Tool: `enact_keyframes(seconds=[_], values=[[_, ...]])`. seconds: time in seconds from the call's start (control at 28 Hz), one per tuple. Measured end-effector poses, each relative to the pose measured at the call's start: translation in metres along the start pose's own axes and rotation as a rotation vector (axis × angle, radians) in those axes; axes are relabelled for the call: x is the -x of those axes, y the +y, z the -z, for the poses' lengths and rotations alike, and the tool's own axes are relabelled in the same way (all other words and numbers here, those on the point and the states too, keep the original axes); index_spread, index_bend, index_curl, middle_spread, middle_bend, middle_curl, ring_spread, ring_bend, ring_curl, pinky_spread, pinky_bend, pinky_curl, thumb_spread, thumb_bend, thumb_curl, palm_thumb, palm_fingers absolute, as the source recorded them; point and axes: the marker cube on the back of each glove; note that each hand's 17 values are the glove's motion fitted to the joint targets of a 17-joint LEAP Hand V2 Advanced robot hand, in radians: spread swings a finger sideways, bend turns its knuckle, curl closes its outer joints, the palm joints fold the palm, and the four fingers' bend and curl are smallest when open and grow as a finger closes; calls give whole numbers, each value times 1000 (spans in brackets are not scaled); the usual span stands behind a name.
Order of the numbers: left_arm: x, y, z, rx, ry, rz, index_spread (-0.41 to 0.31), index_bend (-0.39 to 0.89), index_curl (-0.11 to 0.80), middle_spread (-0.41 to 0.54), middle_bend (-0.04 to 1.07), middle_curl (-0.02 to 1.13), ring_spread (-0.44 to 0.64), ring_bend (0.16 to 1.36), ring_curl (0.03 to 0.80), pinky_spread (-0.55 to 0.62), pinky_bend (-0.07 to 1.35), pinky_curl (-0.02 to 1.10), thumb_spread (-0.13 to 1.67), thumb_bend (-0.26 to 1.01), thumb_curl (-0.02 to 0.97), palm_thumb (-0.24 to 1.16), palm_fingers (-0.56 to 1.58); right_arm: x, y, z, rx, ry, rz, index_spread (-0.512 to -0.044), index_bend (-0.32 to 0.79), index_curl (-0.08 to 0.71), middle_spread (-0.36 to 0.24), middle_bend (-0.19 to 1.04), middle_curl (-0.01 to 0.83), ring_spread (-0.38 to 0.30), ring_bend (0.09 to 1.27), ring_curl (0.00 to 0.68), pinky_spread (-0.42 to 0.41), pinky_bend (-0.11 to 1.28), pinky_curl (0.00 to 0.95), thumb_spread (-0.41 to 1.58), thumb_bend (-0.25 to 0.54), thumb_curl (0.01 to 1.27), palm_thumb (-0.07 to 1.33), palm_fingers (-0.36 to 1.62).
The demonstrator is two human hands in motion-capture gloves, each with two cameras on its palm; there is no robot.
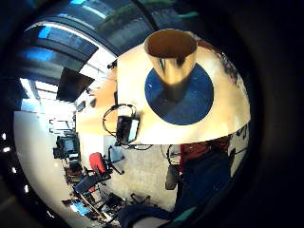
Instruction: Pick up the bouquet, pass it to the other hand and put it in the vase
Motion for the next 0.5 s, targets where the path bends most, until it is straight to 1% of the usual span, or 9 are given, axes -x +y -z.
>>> enact_keyframes(seconds=[0.04, 0.11, 0.21, 0.32, 0.5], values=[[0, 0, 0, 2, 0, 0, -33, 194, 59, 53, 207, 52, 89, 413, 78, 161, 287, 53, 433, 77, 29, 127, 447, 1, 1, 1, 5, -1, 4, -196, 136, 32, -61, 270, 73, -33, 377, 73, 45, 286, 59, 413, 71, 27, 125, 429], [0, 0, -1, 12, 1, 3, -41, 182, 85, 66, 201, 91, 115, 431, 117, 203, 294, 89, 575, 79, 42, 136, 429, 3, 4, 4, 24, -5, 17, -244, 137, 65, -76, 275, 101, -42, 400, 111, 56, 291, 96, 550, 71, 38, 134, 411], [2, -1, -4, 29, 13, 10, -50, 179, 121, 81, 190, 130, 148, 451, 156, 249, 295, 128, 741, 75, 61, 143, 407, 4, 4, 6, 37, -11, 24, -294, 136, 98, -91, 290, 138, -52, 416, 151, 69, 293, 134, 711, 64, 55, 142, 393], [1, -1, -5, 38, 26, 16, -56, 176, 150, 91, 185, 156, 169, 461, 177, 281, 294, 152, 862, 67, 80, 146, 394, 5, 4, 9, 38, -17, 24, -327, 132, 117, -102, 291, 164, -58, 428, 175, 77, 299, 162, 828, 54, 71, 146, 382], [-7, 2, -10, 61, 17, 11, -61, 172, 189, 102, 181, 187, 191, 470, 198, 314, 290, 182, 994, 50, 108, 148, 379, 7, 9, 13, 41, -12, 25, -357, 125, 138, -112, 293, 202, -65, 437, 198, 74, 315, 196, 958, 35, 97, 150, 382]])
